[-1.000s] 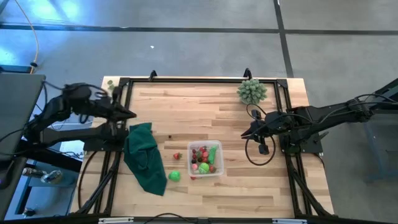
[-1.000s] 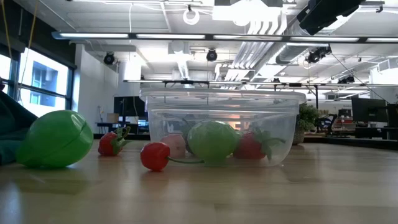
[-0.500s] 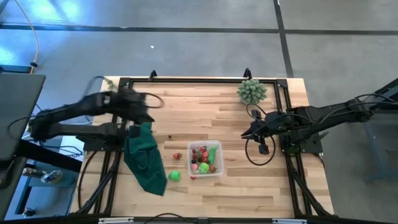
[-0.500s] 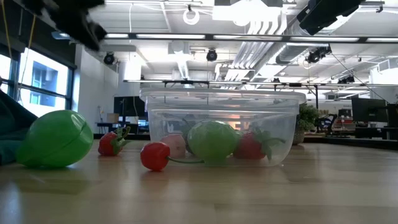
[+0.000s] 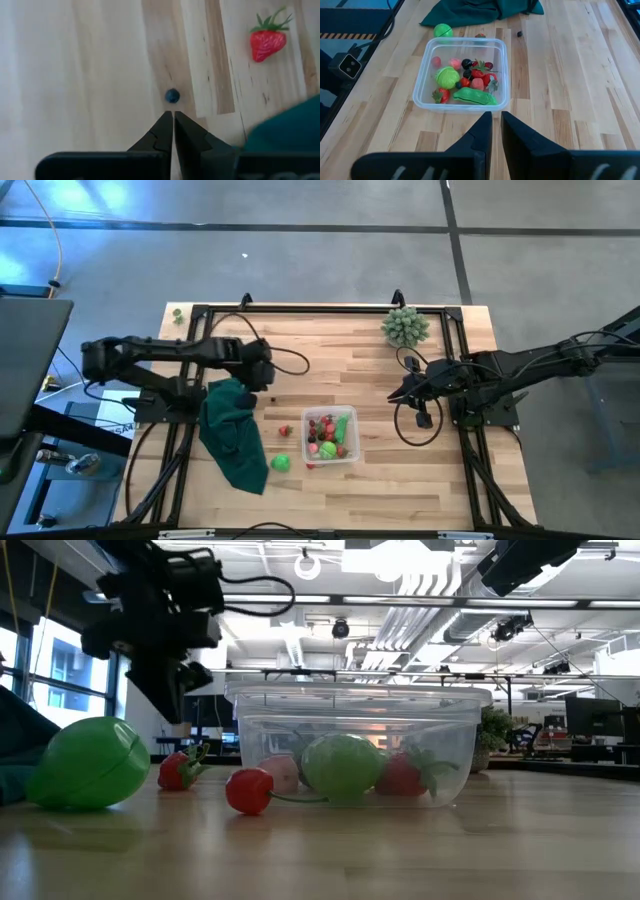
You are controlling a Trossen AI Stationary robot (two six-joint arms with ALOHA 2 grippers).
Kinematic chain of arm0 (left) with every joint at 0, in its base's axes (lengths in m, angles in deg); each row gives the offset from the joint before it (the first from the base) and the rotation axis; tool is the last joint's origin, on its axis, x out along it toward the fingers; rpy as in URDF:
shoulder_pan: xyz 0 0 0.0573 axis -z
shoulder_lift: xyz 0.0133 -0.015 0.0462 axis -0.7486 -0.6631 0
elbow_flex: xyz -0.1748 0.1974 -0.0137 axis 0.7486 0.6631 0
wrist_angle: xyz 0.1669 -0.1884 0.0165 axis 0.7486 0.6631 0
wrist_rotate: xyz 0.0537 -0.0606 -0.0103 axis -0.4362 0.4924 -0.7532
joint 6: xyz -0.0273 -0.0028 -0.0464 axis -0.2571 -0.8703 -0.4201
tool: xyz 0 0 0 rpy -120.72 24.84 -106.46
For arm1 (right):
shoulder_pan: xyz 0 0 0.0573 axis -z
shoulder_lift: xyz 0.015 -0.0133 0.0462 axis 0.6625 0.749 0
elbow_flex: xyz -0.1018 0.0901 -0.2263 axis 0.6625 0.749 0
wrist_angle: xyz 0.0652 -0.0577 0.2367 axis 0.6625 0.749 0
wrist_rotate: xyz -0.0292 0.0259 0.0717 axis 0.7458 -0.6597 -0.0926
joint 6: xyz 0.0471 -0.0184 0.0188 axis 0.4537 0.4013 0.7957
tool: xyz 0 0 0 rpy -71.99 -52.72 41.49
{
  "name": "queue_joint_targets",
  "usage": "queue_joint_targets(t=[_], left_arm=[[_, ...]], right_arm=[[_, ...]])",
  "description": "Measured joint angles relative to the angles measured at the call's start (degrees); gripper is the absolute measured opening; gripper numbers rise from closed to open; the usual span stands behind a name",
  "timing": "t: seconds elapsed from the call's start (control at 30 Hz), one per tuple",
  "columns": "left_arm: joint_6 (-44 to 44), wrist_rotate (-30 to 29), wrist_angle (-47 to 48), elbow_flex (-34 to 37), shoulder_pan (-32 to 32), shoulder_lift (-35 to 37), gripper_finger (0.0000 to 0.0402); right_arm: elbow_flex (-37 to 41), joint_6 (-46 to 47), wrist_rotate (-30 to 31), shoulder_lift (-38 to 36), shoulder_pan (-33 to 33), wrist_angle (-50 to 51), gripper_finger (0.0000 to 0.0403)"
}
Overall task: Pick and placing Produce into tupperware
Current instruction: Put the blueberry into the transparent bin
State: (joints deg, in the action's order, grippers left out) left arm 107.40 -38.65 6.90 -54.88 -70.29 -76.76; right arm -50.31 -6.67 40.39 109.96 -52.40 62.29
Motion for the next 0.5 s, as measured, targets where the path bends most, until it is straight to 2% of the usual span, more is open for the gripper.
queue_joint_targets(t=[0.2, 0.5], left_arm=[[-0.46, -2.09, -2.31, 0.0, 2.85, -4.67, 0.005], [0.74, -5.12, -2.64, 0.0, 3.63, -5.25, 0.0117]], right_arm=[[0.0, 0.0, -0.02, -0.02, -0.01, -0.02, 0.003], [0.0, 0.0, 0.01, -0.02, 0.01, 0.0, 0.003]])
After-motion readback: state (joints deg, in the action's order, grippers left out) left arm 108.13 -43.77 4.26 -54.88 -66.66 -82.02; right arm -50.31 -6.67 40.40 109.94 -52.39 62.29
